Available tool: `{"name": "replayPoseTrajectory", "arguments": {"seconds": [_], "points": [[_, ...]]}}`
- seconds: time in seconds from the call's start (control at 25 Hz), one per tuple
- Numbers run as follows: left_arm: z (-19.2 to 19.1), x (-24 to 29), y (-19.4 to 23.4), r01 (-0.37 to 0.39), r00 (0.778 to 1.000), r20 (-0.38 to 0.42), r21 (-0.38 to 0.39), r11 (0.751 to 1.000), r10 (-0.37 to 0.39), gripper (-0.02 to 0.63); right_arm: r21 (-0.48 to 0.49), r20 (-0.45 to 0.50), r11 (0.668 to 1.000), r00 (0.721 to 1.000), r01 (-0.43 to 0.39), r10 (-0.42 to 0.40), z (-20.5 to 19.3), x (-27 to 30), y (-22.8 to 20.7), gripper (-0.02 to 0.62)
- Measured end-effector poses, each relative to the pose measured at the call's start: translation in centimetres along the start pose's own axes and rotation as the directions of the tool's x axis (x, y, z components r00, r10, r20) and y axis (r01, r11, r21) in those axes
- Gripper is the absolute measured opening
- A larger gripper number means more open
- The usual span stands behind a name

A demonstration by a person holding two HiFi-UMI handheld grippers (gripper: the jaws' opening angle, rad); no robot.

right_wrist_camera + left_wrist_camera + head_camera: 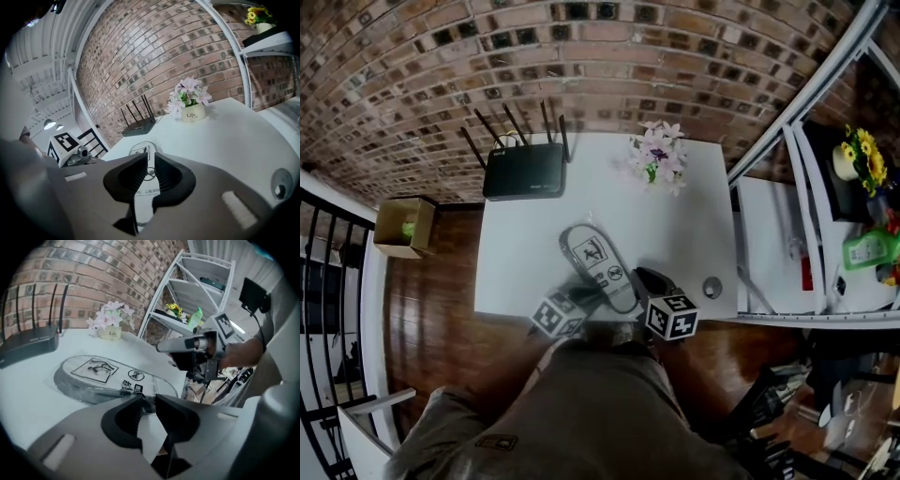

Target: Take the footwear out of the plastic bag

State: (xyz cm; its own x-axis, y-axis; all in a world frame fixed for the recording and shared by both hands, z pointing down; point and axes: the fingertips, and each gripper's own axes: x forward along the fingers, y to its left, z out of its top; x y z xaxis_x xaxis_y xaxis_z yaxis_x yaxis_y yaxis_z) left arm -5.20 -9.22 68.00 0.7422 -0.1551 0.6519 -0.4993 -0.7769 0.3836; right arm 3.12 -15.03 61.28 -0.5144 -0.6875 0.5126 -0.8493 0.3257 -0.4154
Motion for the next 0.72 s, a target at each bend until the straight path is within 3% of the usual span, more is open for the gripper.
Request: {"name": "replayPoseTrajectory", "arguments": {"seconds": [0.2, 0.44, 0.72], "points": [[0.0, -2.6, 1.5, -0.038, 0.996, -0.073, 0.267, 0.963, 0.060, 0.122, 0.014, 0.013, 1.000, 1.000, 0.011, -0.011, 0.4, 0.2, -0.7, 0.057], [0.8, -1.0, -1.5, 0.078, 0.996, -0.060, 0.277, 0.958, -0.064, 0.148, 0.016, 0.009, 1.000, 1.000, -0.001, 0.001, -0.1, 0.6, 0.1, 0.057], [-1.5, 1.1, -4.7, 0.194, 0.973, -0.187, 0.359, 0.913, -0.134, 0.160, 0.030, 0.030, 0.999, 0.999, 0.026, -0.027, 0.1, -0.3, -0.9, 0.057]]}}
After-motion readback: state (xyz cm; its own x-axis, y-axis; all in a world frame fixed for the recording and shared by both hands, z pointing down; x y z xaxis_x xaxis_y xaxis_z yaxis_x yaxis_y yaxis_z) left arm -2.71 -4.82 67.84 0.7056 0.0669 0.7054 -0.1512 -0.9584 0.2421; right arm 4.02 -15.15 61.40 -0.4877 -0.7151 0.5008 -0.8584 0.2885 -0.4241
